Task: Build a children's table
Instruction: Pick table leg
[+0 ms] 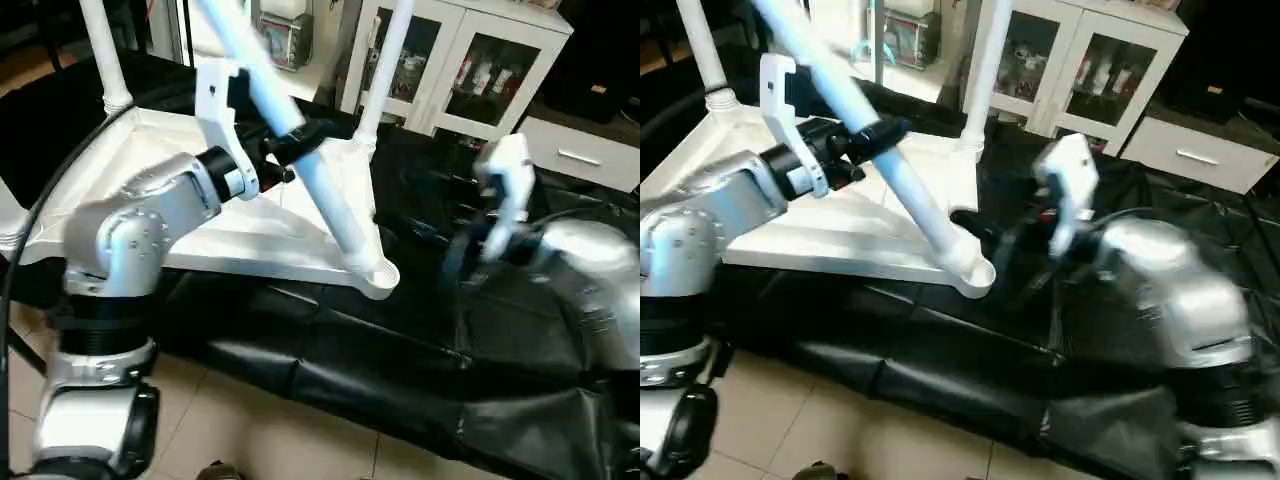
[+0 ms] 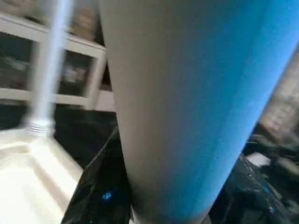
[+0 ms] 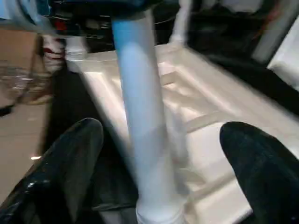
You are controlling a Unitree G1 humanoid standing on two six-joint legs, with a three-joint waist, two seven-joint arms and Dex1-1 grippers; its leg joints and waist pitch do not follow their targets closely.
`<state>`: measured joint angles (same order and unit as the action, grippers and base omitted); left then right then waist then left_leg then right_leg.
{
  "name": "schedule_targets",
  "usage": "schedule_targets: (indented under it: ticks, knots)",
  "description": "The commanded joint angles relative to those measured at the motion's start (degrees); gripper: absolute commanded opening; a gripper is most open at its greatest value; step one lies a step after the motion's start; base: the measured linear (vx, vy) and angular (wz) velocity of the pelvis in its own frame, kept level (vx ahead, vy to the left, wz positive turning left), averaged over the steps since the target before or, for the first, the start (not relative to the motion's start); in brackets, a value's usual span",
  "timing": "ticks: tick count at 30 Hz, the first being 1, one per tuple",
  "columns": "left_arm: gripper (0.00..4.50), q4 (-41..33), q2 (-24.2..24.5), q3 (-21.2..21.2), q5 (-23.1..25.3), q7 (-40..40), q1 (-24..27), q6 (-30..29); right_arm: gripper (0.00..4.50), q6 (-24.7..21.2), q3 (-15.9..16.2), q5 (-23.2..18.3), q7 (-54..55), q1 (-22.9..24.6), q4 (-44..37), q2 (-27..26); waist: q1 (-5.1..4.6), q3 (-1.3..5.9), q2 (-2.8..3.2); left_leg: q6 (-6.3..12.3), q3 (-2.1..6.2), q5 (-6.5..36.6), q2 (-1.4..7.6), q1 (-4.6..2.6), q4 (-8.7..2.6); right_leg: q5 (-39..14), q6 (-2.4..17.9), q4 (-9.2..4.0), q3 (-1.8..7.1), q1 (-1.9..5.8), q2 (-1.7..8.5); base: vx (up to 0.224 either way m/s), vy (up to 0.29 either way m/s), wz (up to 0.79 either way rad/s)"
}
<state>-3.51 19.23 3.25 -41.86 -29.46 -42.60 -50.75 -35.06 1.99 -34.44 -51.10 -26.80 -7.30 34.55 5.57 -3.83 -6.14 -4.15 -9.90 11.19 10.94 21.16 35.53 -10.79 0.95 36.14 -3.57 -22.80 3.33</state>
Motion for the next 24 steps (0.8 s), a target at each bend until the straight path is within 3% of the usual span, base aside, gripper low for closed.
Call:
schedule_targets:
  ticks: [1, 10, 12, 19, 24]
  knots:
    - [1.7, -2.0, 0.43, -2.14, -2.36, -3.74, -1.97, -1.37, 4.3, -3.67, -0.17, -2.74, -5.21, -0.14, -0.03, 2.81, 0.31, 4.14, 0.91, -1.35, 0.62, 5.04, 2.38, -0.93, -4.26, -2.45, 11.65, -3.21, 2.98, 3.15, 4.59, 0.0, 0.0, 0.0]
    - [1.7, -1.11, 1.79, -2.45, -3.3, -10.17, -5.68, -1.4, 4.3, -5.37, 5.68, -1.24, -14.91, 0.51, 0.46, 8.89, 1.16, 3.84, 0.57, -1.87, 0.73, 7.15, 2.52, -0.98, -4.26, -11.21, 9.74, -4.05, 2.91, 2.94, 4.97, 0.0, 0.0, 0.0]
    - [1.7, -1.64, 2.44, -3.12, -3.45, -11.52, -5.84, -1.55, 4.3, -4.74, 6.9, 0.51, -14.88, 0.46, 1.01, 8.97, 1.17, 3.94, 0.8, -2.03, 0.78, 6.73, 2.53, -0.96, -4.23, -10.94, 9.65, -3.91, 2.9, 2.9, 4.95, 0.0, 0.0, 0.0]
    - [1.7, -4.11, 3.38, -6.57, -3.3, -15.67, -5.28, -2.14, 4.3, -3.15, 9.19, 3.64, -12.24, -1.0, 2.58, 5.55, 1.09, 4.17, 0.73, -2.29, 0.65, 4.68, 2.52, -0.94, -4.17, -6.28, 11.55, -3.34, 2.82, 2.92, 4.85, 0.0, 0.0, 0.0]
    - [1.7, -4.12, 3.83, -7.92, -2.47, -16.95, -5.2, -1.76, 4.3, -2.44, 10.99, 4.98, -12.93, -0.57, 1.9, 5.23, 1.18, 4.08, 0.68, -2.42, 0.66, 5.39, 2.51, -0.88, -4.26, -6.58, 11.12, -3.41, 2.88, 3.08, 4.85, 0.0, 0.0, 0.0]
